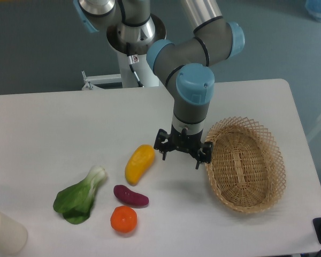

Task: Pick up the mango from the table
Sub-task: 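Move the open gripper over the yellow mango and lower onto it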

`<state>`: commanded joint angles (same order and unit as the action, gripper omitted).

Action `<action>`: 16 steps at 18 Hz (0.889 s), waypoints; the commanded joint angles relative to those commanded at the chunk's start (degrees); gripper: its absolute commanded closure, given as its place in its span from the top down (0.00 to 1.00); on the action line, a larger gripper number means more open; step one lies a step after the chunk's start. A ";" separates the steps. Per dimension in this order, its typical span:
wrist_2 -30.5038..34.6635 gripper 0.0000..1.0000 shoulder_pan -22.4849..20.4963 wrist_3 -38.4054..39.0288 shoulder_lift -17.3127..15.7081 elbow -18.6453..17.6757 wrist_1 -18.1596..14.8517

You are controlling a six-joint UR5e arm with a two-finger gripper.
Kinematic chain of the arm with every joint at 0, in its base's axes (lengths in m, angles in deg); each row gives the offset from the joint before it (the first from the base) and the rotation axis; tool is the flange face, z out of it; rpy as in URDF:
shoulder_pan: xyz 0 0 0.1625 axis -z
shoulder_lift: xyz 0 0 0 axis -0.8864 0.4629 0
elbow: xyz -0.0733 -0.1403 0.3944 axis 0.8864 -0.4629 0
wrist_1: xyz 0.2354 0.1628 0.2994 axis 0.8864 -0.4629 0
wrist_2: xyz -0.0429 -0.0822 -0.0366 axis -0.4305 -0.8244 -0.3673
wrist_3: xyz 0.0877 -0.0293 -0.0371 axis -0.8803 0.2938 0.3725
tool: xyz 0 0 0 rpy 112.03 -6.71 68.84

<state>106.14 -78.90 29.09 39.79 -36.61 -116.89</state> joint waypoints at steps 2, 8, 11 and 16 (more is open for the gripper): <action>0.18 1.00 -0.09 -0.52 0.00 -0.44 0.09; 0.17 1.00 0.00 -1.23 -1.23 -0.87 -0.26; 0.26 1.00 0.79 -2.45 -1.41 -2.90 -0.09; 1.93 1.00 5.26 -3.17 -1.23 -5.97 -0.09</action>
<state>108.07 -73.64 25.92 38.56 -42.58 -116.97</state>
